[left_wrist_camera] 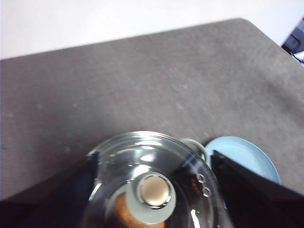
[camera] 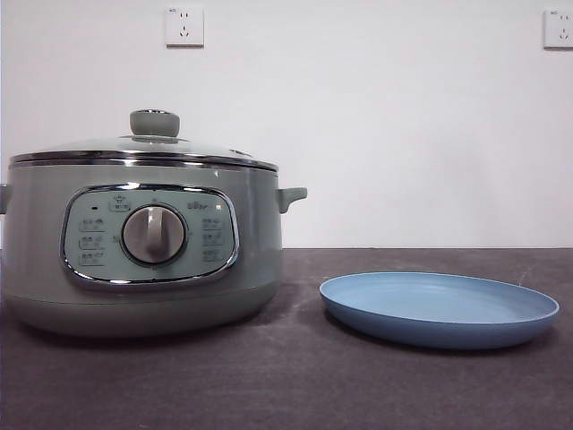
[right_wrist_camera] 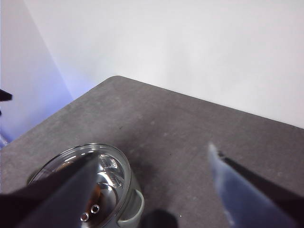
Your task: Take the potato out from the steamer,put the potato on the plate,close the lid
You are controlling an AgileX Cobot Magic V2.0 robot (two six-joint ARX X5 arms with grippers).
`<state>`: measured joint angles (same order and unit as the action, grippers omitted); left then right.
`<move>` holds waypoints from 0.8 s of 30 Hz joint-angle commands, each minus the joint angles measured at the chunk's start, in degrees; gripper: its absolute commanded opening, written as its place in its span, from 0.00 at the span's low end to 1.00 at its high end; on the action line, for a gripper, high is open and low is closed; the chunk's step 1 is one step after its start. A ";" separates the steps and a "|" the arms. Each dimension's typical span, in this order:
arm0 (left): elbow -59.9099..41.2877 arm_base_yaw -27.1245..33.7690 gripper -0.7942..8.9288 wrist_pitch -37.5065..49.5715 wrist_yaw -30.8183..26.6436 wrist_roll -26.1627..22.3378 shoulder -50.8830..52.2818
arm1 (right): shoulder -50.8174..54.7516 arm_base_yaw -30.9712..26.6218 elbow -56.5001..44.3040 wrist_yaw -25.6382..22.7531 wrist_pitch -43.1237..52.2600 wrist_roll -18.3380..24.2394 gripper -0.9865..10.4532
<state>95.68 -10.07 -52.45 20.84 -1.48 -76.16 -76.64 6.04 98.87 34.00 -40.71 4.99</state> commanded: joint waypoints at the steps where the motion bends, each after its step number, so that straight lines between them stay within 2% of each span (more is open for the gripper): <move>1: 0.02 -2.10 0.53 -0.50 0.07 -0.22 -1.66 | -0.11 0.13 0.20 0.11 -0.13 -0.57 0.66; 3: 0.02 -3.48 0.53 -1.09 -0.76 -0.26 -3.04 | -0.11 0.13 0.20 0.09 -0.48 -0.63 0.66; 9: 0.02 -7.34 0.53 -6.23 -10.29 -1.79 -8.81 | -0.11 0.13 0.20 0.09 -2.03 -0.63 0.66; 24: 0.02 -9.09 0.53 -8.37 -10.78 -1.79 -20.48 | -0.11 0.13 0.20 0.04 -3.61 -0.63 0.66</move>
<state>95.68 -18.94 -60.55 10.00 -2.57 -96.23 -76.64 6.04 98.89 34.00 -44.56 4.51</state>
